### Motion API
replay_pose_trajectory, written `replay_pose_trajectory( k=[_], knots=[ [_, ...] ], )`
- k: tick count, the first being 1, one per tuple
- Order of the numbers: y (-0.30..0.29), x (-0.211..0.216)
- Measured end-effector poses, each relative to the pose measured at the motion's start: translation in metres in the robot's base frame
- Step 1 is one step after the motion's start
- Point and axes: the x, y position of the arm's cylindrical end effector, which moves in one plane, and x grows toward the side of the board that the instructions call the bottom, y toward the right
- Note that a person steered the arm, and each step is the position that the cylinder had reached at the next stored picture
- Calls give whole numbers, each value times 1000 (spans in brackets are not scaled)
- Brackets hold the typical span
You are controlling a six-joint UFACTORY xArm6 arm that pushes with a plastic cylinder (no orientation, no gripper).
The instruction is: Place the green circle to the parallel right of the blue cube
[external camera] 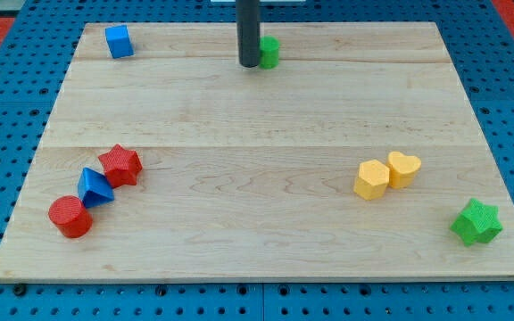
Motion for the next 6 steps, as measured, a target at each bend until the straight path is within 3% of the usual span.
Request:
replay_pose_trajectory(
  k=[1, 2, 4, 6],
  knots=[
    [-3, 23],
    [39, 35],
    [51, -15],
    [69, -4]
  ],
)
